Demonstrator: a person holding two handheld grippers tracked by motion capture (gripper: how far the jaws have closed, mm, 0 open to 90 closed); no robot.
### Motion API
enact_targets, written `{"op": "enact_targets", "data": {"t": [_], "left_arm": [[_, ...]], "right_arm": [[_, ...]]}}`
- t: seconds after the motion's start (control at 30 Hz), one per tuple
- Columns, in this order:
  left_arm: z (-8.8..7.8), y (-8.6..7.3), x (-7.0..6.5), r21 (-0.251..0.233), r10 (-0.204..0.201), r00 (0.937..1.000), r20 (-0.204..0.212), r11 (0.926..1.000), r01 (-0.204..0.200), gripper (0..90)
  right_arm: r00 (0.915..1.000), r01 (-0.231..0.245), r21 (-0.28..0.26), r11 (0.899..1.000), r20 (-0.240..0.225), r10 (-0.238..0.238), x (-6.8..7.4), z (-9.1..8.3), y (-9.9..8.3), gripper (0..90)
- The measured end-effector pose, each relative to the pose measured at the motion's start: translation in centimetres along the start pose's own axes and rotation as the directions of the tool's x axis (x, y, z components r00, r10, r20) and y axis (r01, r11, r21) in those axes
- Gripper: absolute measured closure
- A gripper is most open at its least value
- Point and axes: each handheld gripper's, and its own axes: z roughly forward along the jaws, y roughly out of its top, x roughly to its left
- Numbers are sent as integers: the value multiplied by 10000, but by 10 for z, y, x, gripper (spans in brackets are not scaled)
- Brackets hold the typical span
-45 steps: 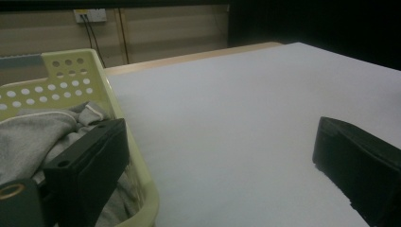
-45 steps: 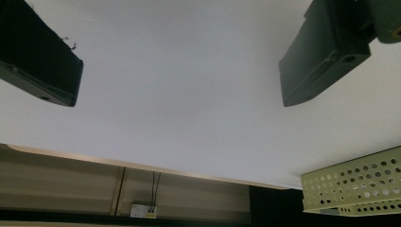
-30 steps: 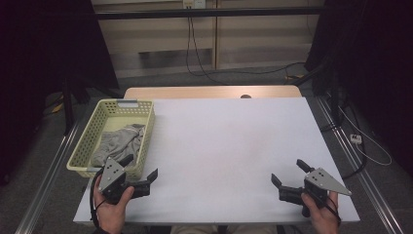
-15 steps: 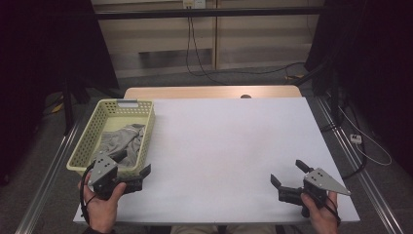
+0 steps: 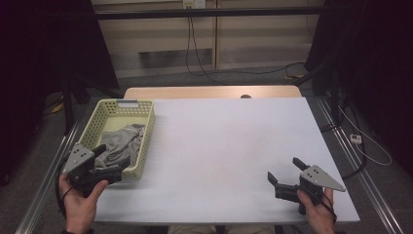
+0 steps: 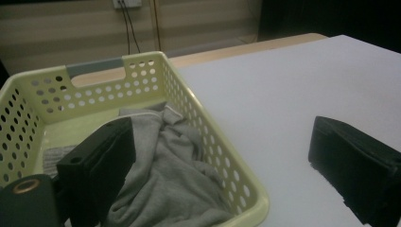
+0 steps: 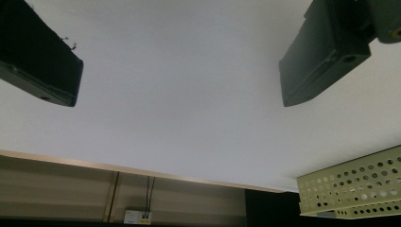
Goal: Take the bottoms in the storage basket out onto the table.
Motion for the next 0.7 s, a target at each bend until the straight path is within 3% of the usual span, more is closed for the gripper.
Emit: {"op": "enact_targets", "data": {"t": [0.03, 0.07, 0.17, 0.27, 0.37, 0.5, 0.7], "left_arm": [[1, 2, 3, 83, -61, 10000, -28, 9999, 61, 79], [4, 6, 7, 477, -129, 9998, 133, 9988, 122, 79], [7, 10, 11, 680, -214, 9997, 156, 9975, 203, 60], [11, 17, 17, 830, -37, 9999, -115, 9965, 47, 47], [17, 23, 28, 1246, -587, 9983, 3, 9905, 582, 46], [28, 24, 42, 1557, -690, 9976, 65, 9855, 671, 59], [38, 25, 48, 1613, -671, 9976, -152, 9845, 687, 61]], "right_arm": [[10000, -7, 9, 10000, -35, 7, 0, 1, 0, 7], [10000, -19, 12, 10000, -69, 19, 0, 1, 0, 7], [9999, -11, 26, 10000, -136, 12, 0, 1, 0, 7], [9999, -13, 2, 10000, -162, 13, 1, 1, 0, 7], [9997, 50, -3, 10000, -240, -50, 1, 1, 0, 7], [9995, 103, 26, 9999, -291, -102, 2, 1, 0, 7], [9995, 81, 60, 9999, -316, -79, 1, 2, 0, 10]]}}
